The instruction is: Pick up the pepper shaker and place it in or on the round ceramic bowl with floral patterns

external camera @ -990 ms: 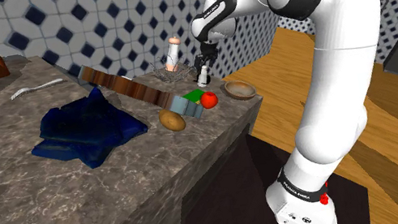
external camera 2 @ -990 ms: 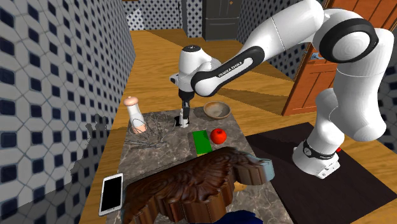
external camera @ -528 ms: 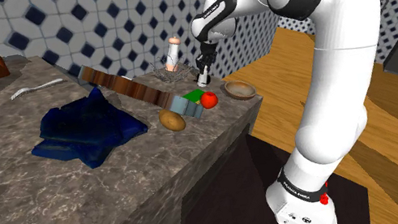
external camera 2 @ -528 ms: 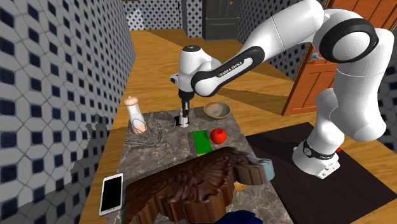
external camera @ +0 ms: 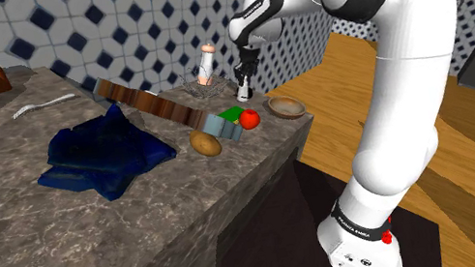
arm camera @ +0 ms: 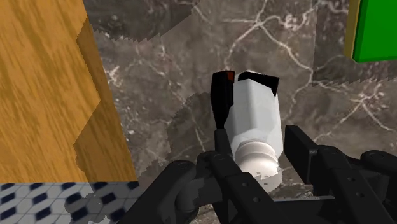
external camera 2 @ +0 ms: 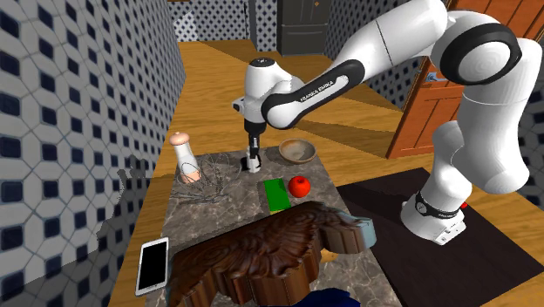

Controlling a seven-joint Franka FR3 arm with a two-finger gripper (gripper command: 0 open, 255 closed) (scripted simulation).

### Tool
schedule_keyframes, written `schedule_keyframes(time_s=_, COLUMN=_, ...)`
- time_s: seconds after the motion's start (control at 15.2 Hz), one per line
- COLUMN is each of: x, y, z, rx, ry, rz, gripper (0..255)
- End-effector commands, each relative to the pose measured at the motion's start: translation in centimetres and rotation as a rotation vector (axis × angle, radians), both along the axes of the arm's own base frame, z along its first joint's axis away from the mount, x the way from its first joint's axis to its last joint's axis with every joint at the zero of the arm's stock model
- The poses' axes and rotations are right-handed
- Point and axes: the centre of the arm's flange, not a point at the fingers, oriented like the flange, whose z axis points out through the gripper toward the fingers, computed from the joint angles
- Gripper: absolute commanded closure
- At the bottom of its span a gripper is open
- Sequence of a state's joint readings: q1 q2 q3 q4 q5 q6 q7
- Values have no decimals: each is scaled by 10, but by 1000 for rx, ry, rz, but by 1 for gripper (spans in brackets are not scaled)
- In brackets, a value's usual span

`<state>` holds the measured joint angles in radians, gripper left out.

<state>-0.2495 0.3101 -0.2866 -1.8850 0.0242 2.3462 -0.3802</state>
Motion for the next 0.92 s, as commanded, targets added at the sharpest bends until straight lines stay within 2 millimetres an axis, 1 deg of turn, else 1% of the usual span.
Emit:
schedule_keyframes(time_s=0.0, x=-1, y=-1, z=10, rx=0, ry=0, rz=0, gripper=255)
schedule_keyframes(time_s=0.86, x=-1, y=-1, z=78, rx=0, ry=0, rz=0, gripper=255)
